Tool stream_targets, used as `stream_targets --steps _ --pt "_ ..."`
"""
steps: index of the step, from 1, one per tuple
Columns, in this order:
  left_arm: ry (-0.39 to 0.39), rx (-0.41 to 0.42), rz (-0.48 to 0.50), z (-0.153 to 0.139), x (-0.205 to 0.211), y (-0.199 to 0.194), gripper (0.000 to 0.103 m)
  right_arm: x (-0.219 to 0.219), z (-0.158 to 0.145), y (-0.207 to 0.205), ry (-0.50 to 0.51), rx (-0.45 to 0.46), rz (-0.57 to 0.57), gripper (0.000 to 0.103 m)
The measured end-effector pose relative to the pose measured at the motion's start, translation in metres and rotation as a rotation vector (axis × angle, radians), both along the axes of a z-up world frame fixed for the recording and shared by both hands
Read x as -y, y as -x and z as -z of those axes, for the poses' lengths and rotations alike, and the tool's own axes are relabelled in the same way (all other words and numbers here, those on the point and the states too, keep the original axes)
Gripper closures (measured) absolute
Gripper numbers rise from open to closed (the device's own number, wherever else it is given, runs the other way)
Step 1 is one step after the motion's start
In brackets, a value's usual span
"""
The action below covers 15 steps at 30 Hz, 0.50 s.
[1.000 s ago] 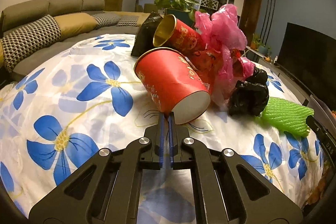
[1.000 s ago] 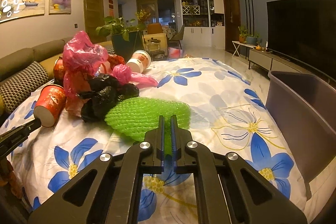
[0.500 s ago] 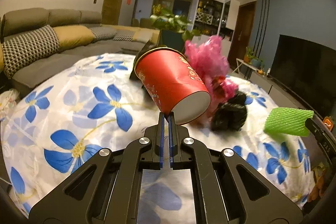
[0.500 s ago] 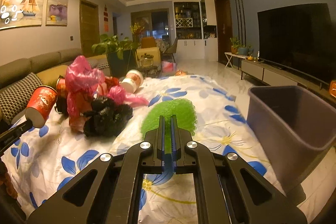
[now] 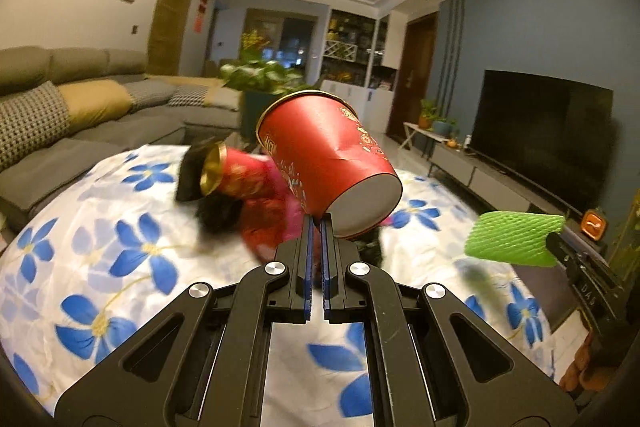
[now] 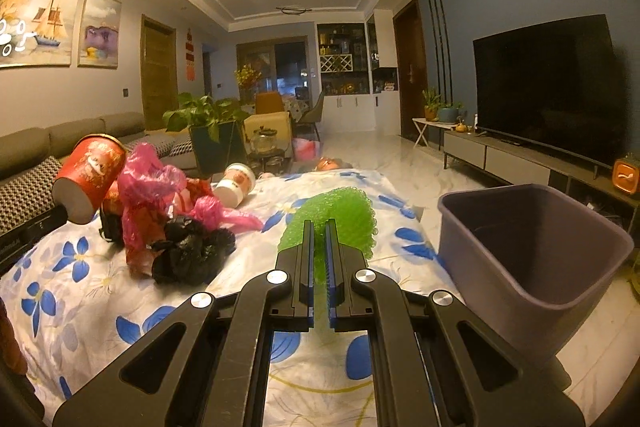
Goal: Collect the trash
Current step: 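Carry the green net and red cup over the grey bin and release both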
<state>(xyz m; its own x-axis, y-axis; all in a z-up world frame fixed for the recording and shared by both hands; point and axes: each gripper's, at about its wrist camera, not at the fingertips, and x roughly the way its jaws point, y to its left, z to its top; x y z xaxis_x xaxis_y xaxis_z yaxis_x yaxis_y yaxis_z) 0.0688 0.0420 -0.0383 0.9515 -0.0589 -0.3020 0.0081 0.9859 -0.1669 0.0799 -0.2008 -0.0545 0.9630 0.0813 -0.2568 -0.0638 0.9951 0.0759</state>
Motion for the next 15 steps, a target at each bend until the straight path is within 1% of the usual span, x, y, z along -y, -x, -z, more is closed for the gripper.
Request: stream_targets --steps 7,10,15 --pt "-0.024 0.042 0.096 -0.015 0.04 -0.014 0.1 0.021 -0.014 0.006 -0.002 0.046 0.057 0.097" --pt "-0.034 0.061 0.147 -0.021 0.06 -0.022 0.1 0.037 -0.019 0.009 -0.007 0.069 0.112 0.097" --pt "-0.052 0.103 0.244 -0.031 0.102 -0.035 0.1 0.066 -0.022 0.009 -0.017 0.08 0.214 0.097"
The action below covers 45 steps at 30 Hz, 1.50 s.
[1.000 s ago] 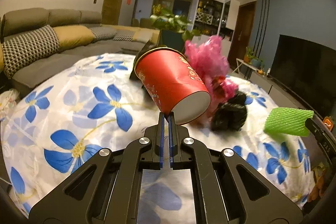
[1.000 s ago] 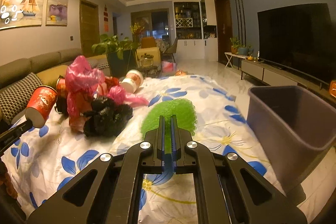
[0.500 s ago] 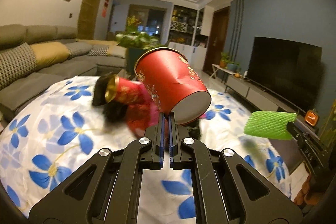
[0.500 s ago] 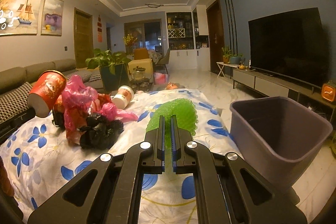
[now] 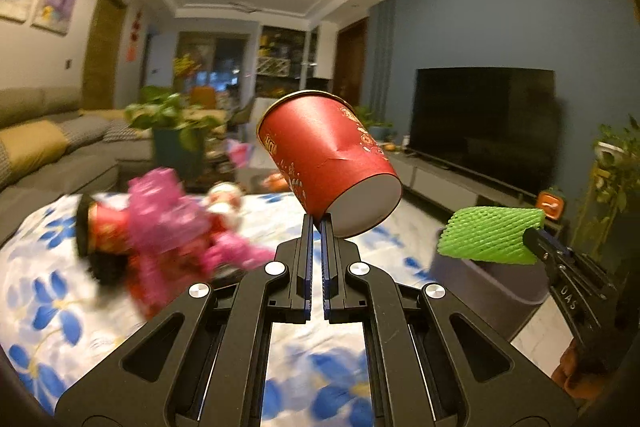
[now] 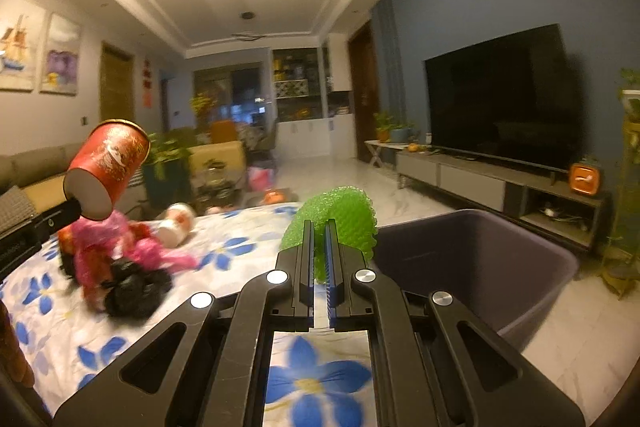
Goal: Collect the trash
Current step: 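Carry the green net and red cup over the grey bin and release both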
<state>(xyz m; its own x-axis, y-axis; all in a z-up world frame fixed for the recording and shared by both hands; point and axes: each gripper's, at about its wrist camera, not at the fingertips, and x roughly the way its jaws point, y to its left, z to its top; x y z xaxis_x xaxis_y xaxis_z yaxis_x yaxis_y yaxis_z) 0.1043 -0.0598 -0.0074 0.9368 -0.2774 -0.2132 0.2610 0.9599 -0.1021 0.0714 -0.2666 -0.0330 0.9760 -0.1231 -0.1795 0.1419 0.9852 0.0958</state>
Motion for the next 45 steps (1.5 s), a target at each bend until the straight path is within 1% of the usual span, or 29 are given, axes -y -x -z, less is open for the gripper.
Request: stream_targets --steps 4,7,10,12,17,23,29,31,33,35,37,41,45 --pt "-0.006 0.016 0.091 -0.001 0.037 -0.014 0.1 0.026 0.001 0.002 0.006 0.006 0.098 0.097" --pt "-0.007 0.016 0.144 0.002 0.061 -0.025 0.1 0.042 0.005 0.0 0.008 -0.005 0.152 0.097" --pt "-0.011 0.004 0.199 0.009 0.089 -0.035 0.1 0.056 0.012 -0.004 0.003 -0.024 0.184 0.097" --pt "-0.017 -0.01 0.239 0.014 0.107 -0.041 0.1 0.061 0.017 -0.007 0.0 -0.036 0.194 0.097" --pt "-0.029 -0.025 0.3 0.022 0.134 -0.051 0.1 0.073 0.026 -0.013 -0.008 -0.06 0.206 0.097" --pt "-0.04 -0.037 0.342 0.029 0.158 -0.058 0.1 0.081 0.032 -0.019 -0.028 -0.078 0.194 0.097" --pt "-0.045 -0.044 0.371 0.035 0.173 -0.062 0.1 0.089 0.039 -0.027 -0.059 -0.099 0.191 0.097" --pt "-0.046 -0.051 0.382 0.037 0.177 -0.064 0.1 0.092 0.04 -0.026 -0.069 -0.098 0.191 0.091" --pt "-0.044 -0.064 0.395 0.041 0.182 -0.067 0.1 0.094 0.041 -0.025 -0.071 -0.097 0.205 0.077" --pt "-0.049 -0.07 0.406 0.045 0.186 -0.068 0.1 0.097 0.041 -0.024 -0.078 -0.093 0.208 0.067" --pt "-0.06 -0.08 0.423 0.049 0.191 -0.069 0.1 0.099 0.04 -0.021 -0.071 -0.081 0.237 0.066" --pt "-0.08 -0.113 0.456 0.06 0.203 -0.07 0.1 0.104 0.037 -0.012 -0.075 -0.048 0.301 0.054" --pt "-0.113 -0.131 0.472 0.07 0.212 -0.068 0.1 0.104 0.035 -0.006 -0.069 -0.033 0.315 0.052"
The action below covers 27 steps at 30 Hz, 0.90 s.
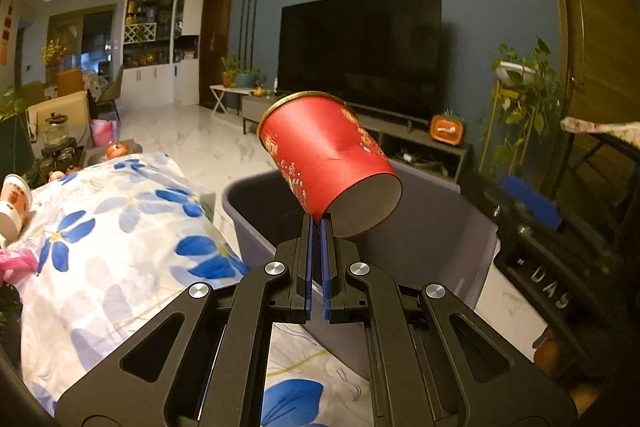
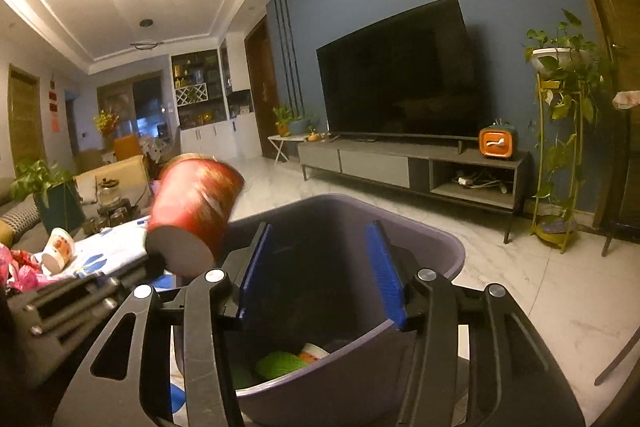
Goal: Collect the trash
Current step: 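Carry the green net and red cup over the grey bin and release both, then move both tools back over the table toward the bags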
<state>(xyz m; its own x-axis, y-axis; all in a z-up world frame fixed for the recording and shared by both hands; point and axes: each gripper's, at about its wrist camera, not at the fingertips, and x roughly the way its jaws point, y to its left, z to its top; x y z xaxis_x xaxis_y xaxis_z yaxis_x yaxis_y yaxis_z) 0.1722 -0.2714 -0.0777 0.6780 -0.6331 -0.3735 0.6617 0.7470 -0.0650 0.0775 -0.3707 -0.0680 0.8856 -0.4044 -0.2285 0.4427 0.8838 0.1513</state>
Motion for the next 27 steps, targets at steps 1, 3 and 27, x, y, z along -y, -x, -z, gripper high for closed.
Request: stream_targets --steps 1,3,27 --pt "-0.002 -0.002 0.004 0.001 0.001 0.0 0.1 -0.001 0.0 0.001 0.002 0.0 -0.002 0.052" --pt "-0.01 -0.011 0.0 0.003 0.002 -0.001 0.097 -0.002 0.0 0.001 0.0 -0.002 -0.003 0.05" --pt "0.02 -0.021 -0.522 -0.007 -0.15 0.023 0.016 -0.057 -0.009 0.009 0.041 -0.008 -0.161 0.019"
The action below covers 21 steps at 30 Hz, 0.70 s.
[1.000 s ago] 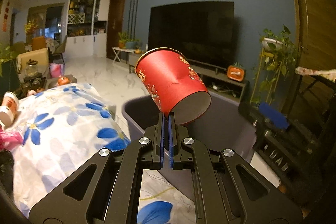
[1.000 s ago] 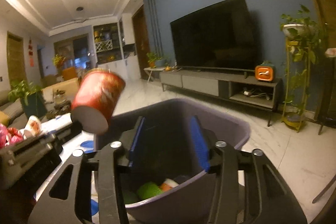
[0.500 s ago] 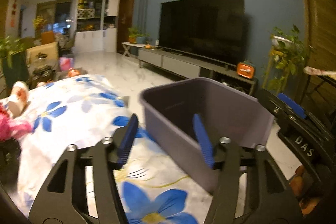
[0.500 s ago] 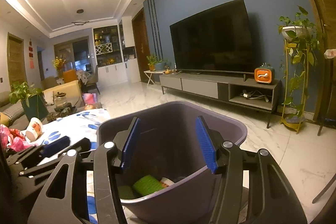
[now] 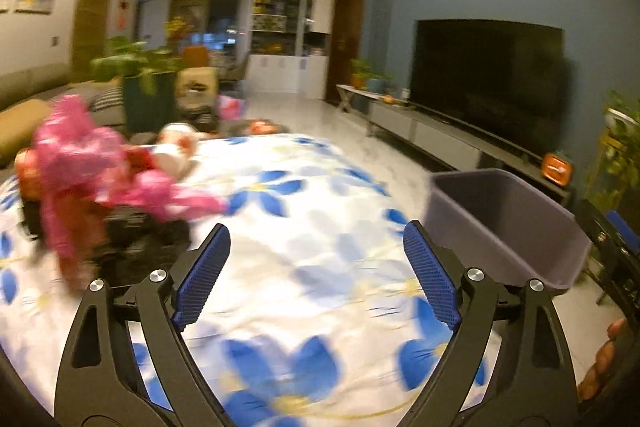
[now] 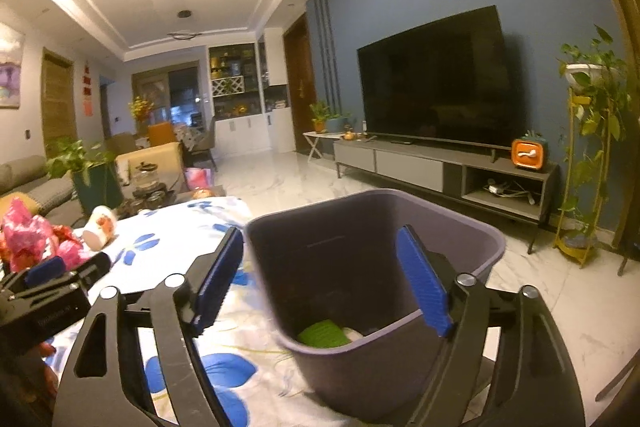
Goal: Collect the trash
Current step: 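Move both tools back over the table toward the bags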
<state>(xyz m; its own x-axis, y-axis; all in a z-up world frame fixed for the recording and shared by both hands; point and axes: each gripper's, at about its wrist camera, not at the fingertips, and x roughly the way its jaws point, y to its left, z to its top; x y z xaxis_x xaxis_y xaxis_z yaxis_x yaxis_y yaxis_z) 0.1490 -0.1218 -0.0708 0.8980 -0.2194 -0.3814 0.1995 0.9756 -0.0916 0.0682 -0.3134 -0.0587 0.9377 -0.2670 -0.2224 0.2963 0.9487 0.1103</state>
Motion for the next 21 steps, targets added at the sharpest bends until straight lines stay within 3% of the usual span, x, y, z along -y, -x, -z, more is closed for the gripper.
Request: stream_targets --steps 11,21 --pt "-0.018 0.013 -0.27 0.001 -0.112 0.029 0.016 -0.072 -0.003 -0.01 0.037 -0.016 -0.198 0.016" --pt "0.008 0.01 -0.404 0.0 -0.181 0.045 0.016 -0.138 0.0 -0.024 0.042 -0.062 -0.366 0.016"
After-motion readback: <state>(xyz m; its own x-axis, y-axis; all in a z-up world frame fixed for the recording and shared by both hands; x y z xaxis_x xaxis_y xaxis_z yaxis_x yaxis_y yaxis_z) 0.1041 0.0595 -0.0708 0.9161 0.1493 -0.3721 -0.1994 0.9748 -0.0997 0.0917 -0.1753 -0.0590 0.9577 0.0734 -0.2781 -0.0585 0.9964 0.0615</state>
